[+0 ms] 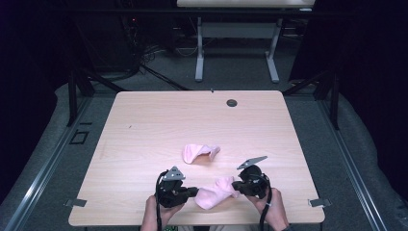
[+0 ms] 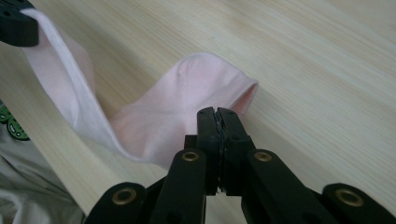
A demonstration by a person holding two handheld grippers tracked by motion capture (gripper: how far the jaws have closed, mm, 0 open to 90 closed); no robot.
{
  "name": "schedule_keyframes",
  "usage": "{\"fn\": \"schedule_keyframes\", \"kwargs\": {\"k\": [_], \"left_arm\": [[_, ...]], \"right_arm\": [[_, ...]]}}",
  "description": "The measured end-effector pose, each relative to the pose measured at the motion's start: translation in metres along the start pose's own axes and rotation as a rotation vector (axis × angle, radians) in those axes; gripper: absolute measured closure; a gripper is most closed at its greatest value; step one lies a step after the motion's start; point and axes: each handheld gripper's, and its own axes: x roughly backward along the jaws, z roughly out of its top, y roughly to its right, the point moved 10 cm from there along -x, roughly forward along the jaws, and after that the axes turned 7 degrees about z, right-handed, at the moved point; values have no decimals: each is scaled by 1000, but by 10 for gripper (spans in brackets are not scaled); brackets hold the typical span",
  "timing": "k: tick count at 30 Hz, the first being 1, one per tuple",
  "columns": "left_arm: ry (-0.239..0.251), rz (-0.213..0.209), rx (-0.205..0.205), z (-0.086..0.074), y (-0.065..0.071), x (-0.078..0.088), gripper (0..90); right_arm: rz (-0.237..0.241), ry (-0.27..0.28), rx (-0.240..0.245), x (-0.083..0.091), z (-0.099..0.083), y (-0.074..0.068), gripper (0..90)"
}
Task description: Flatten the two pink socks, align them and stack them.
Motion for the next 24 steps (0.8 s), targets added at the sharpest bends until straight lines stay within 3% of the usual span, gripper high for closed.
{"fn": "schedule_keyframes", "kwargs": {"k": [4,6,7,8,9,10,12,15,17,20,24], "left_arm": [[9,3,19,2,-2,-2,897],[-3,6,35,-3,-7,-8,897],[-7,7,51,-6,-9,-11,897],[-16,9,57,-9,-12,-14,897],[-20,11,64,-11,-13,-15,897],[-18,11,73,-13,-15,-15,897],[-18,11,88,-16,-19,-16,897],[-14,19,95,-15,-22,-15,896],[-10,21,95,-14,-22,-15,896],[-5,23,103,-14,-23,-15,896],[-1,32,109,-16,-26,-13,895]], "right_arm": [[-51,-44,-34,27,-6,5,880],[-76,-39,-45,26,-7,11,875],[-64,-60,-48,16,-11,16,857],[-67,-101,-26,2,-19,23,745],[-67,-101,-26,2,-19,23,745],[-58,-98,-24,-1,-20,23,716],[-48,-42,-25,0,-18,23,660],[-45,82,17,23,-6,21,585],[-49,120,67,36,-3,15,559],[-14,115,136,36,-6,3,516],[32,61,210,21,-18,-6,485]]}}
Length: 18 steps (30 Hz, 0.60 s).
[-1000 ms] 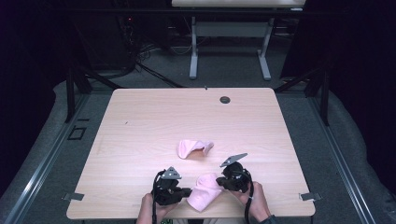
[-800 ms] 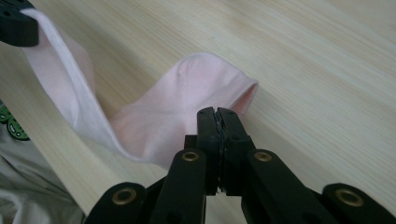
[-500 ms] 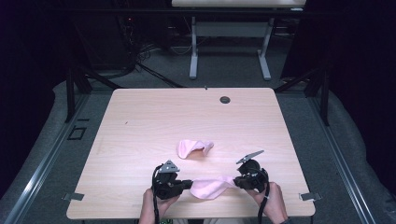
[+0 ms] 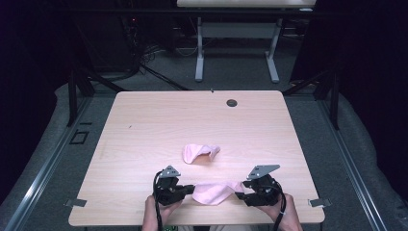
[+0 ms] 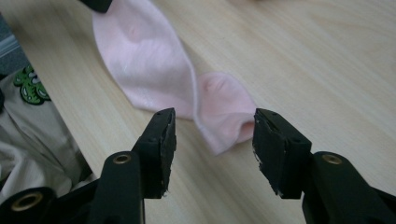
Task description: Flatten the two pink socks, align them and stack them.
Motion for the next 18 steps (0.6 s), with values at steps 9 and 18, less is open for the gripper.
{"fn": "schedule_keyframes", "kwargs": {"k": [9,18], "left_arm": [[13,28,21,-2,-7,5,896],[36,60,-23,5,2,22,896]], "right_arm": [[-18,-35,59,-27,-6,1,829],[6,-50,-64,26,25,-24,823]]}}
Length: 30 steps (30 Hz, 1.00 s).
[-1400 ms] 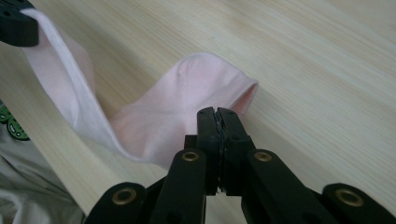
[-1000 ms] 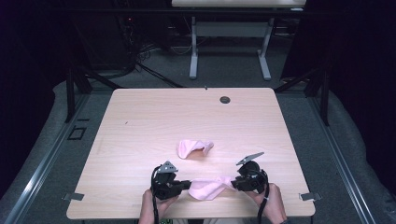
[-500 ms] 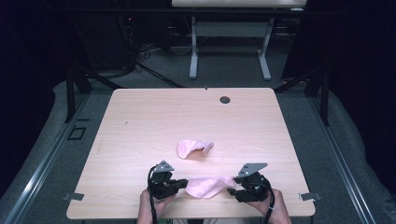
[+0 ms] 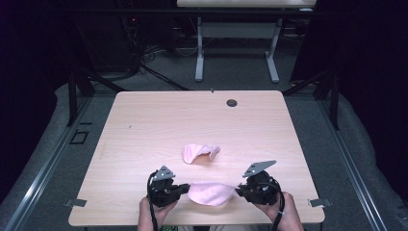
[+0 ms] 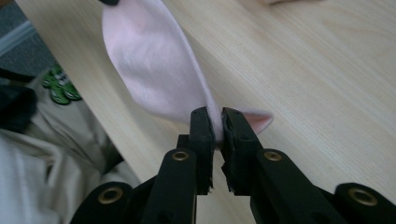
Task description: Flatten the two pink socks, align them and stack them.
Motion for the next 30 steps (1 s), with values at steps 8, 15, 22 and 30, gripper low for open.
{"fn": "schedule_keyframes", "kwargs": {"k": [8,15,22,30], "left_arm": [[-67,34,67,-10,-19,-16,894],[-85,83,69,-18,-30,-16,806],[-91,89,56,-16,-29,-20,792],[-134,70,50,-22,-31,-25,890]], "right_arm": [[7,-95,-158,-35,15,29,586],[-31,-33,-100,-53,6,47,529],[-69,-53,-28,-75,3,50,587],[-66,-51,-35,-85,-1,46,827]]}}
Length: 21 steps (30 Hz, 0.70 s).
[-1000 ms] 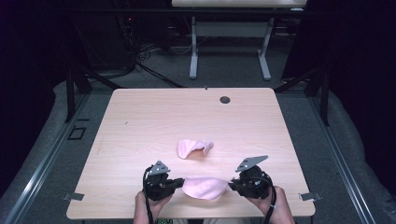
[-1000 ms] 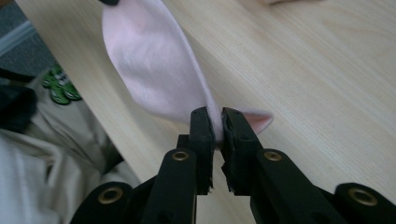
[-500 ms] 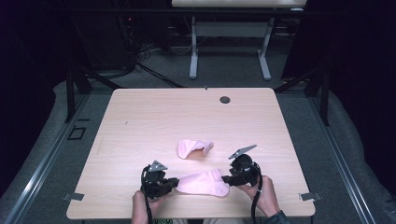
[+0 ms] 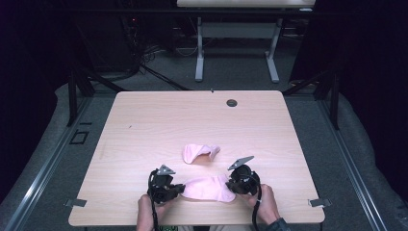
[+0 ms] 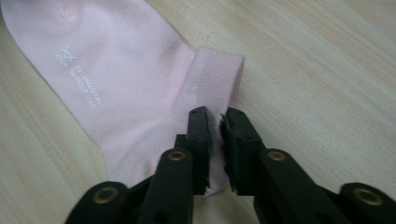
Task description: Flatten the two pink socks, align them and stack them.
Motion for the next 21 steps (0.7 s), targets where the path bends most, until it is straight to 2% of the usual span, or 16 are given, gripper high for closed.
{"fn": "schedule_keyframes", "kwargs": {"k": [5,8,9,10,12,14,17,19,21], "left_arm": [[-5,-9,-16,-3,4,3,893],[-13,-28,-21,-8,8,8,892],[-10,-38,-10,-9,10,8,891],[-10,-73,13,-11,12,10,887],[-9,-63,19,-10,12,12,858],[9,-50,42,-6,8,16,744],[41,-32,55,7,-2,27,599],[46,5,47,17,-12,31,514],[38,51,39,28,-25,31,442]], "right_arm": [[-3,-18,-4,7,-8,-3,843],[-2,-2,-14,14,-13,-7,843],[8,-5,-17,17,-16,-9,842],[8,-7,-18,17,-18,-9,840],[6,-13,-23,17,-20,-8,777],[11,-10,-29,19,-19,-7,712],[20,39,-45,25,-9,-2,596],[17,60,-54,30,-1,1,535],[12,81,-52,31,8,3,383]]}}
